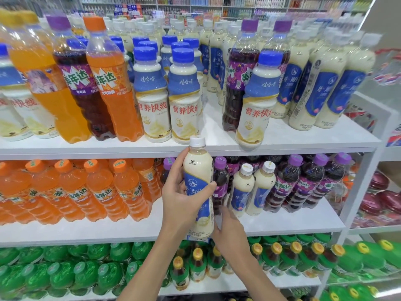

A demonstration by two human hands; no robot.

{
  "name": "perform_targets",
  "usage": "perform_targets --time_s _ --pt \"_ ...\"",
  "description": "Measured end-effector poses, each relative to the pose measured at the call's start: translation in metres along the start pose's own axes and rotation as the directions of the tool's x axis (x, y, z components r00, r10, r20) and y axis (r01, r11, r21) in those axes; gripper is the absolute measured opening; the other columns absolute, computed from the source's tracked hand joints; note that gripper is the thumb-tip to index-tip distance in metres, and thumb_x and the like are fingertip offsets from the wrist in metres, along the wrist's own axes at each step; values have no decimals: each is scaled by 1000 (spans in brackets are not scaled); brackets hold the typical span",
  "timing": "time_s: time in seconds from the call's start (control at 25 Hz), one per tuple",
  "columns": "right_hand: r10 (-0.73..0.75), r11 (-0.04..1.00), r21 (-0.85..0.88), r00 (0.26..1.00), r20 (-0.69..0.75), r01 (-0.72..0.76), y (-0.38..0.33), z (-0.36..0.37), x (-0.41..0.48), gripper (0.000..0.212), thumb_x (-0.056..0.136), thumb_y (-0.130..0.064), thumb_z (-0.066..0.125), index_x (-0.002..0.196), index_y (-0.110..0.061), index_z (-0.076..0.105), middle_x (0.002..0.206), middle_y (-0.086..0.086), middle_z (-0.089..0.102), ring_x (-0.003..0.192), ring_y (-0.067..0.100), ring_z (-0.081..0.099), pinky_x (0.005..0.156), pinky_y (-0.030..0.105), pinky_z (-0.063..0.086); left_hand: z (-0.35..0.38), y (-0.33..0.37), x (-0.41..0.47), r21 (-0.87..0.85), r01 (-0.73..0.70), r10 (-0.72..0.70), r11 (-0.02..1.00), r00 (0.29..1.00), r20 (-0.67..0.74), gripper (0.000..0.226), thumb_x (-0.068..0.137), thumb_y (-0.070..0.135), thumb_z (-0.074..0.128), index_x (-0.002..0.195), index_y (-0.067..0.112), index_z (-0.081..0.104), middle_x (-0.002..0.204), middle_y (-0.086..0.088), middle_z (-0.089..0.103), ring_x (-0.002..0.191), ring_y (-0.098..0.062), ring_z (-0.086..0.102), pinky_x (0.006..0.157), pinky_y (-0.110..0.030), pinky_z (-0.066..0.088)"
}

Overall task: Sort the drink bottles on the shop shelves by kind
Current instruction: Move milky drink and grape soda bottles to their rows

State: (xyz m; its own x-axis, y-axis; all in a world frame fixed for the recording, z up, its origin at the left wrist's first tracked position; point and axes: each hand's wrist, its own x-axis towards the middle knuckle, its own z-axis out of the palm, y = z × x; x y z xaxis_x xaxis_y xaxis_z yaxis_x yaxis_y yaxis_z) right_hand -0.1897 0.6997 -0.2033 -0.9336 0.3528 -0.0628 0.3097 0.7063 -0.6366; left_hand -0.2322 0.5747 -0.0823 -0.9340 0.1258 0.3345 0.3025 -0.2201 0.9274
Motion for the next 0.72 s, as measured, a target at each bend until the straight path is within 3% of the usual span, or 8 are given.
perform_targets --time_s 0.16,0.24,0.44,0.56,0.72 --pt "-57 998 -26 998 -20 56 6 -20 -9 51 101 -34 54 150 -20 46 146 -1 54 133 21 49 103 33 46 17 16 13 -36 -21 24 999 997 74 87 77 -5 84 132 55 55 139 7 65 119 -14 68 89 -29 61" --pt "-66 998 -17 997 -45 66 8 -33 -14 45 101 -39 54 143 -23 52 138 -4 59 128 18 51 97 31 47 30 25 20 -51 -51 57 997 991 120 86 77 -3 85 135 52 53 135 2 67 115 -16 70 88 -31 61" --pt "-122 992 -50 988 -97 118 27 -69 -16 36 100 -50 52 125 -27 61 121 -7 64 117 16 54 87 31 48 84 44 30 -41 -87 94 995 974 208 83 78 -3 85 142 36 50 128 19 69 113 -9 70 89 -28 60" --pt "-172 985 -33 981 -86 170 41 -98 -10 32 99 -52 52 120 -29 60 112 -9 63 112 15 54 83 29 47 123 44 31 -20 -95 97 995 978 186 83 76 0 87 143 31 50 135 12 66 115 -12 69 90 -28 59" --pt "-302 953 -69 947 -107 296 56 -139 -6 31 97 -52 54 108 -23 61 96 -11 56 100 14 54 75 27 42 165 43 32 -9 -115 115 993 988 104 80 74 -4 87 138 31 54 131 5 69 110 -11 71 86 -24 57"
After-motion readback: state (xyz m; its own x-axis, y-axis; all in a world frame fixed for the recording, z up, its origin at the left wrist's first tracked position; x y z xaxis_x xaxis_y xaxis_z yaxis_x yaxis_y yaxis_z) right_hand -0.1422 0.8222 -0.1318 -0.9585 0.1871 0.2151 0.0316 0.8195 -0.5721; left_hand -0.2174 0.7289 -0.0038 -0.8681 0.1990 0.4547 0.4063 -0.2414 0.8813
